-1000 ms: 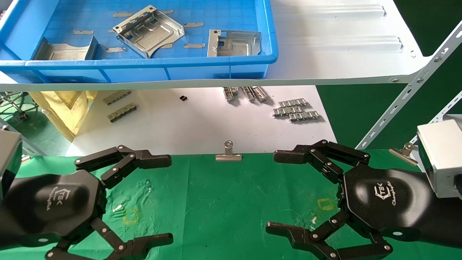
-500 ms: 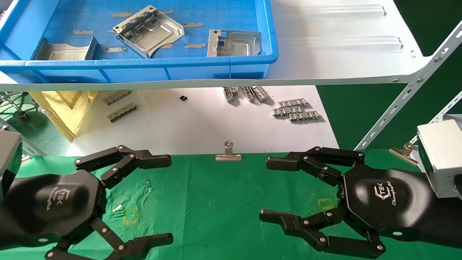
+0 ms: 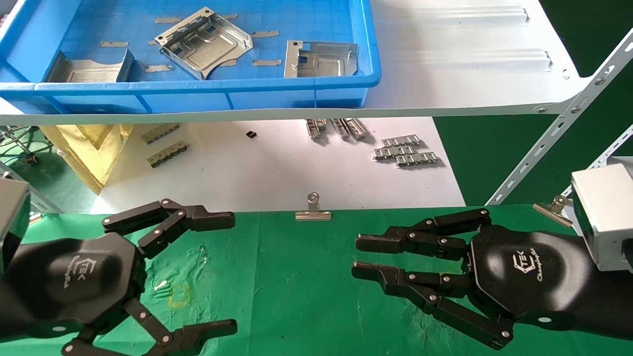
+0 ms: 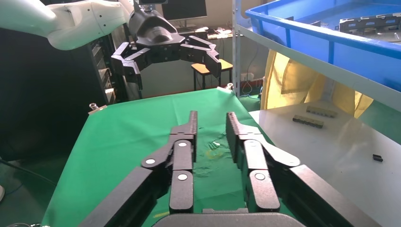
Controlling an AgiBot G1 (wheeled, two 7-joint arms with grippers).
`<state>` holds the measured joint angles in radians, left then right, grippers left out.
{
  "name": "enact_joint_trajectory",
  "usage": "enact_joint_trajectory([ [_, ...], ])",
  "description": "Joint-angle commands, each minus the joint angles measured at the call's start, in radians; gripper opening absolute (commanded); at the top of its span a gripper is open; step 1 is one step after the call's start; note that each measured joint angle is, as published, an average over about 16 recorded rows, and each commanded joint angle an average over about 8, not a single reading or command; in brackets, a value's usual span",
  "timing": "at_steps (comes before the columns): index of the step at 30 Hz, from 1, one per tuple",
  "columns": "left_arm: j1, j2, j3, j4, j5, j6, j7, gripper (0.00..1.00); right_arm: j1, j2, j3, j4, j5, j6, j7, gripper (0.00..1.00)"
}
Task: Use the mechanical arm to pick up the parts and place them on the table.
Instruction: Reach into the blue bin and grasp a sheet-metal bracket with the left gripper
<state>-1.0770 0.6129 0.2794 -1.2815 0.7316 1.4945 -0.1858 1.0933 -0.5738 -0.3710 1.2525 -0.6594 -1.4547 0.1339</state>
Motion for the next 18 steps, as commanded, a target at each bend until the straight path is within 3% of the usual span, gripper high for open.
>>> enact_joint_trajectory([
  [1, 0.0, -0.001, 0.0, 0.0, 0.0, 0.001, -0.001, 1.0, 0.0, 0.0, 0.0, 0.0, 0.0, 0.0, 0.0, 0.0],
  [10, -0.049, 0.039, -0.014, 0.04, 0.007, -0.046, 0.031, 1.0, 0.0, 0.0, 0.0, 0.0, 0.0, 0.0, 0.0, 0.0],
  [18, -0.314, 0.122, 0.014, 0.28, 0.099, -0.05, 0.061, 1.0, 0.0, 0.0, 0.0, 0.0, 0.0, 0.0, 0.0, 0.0],
])
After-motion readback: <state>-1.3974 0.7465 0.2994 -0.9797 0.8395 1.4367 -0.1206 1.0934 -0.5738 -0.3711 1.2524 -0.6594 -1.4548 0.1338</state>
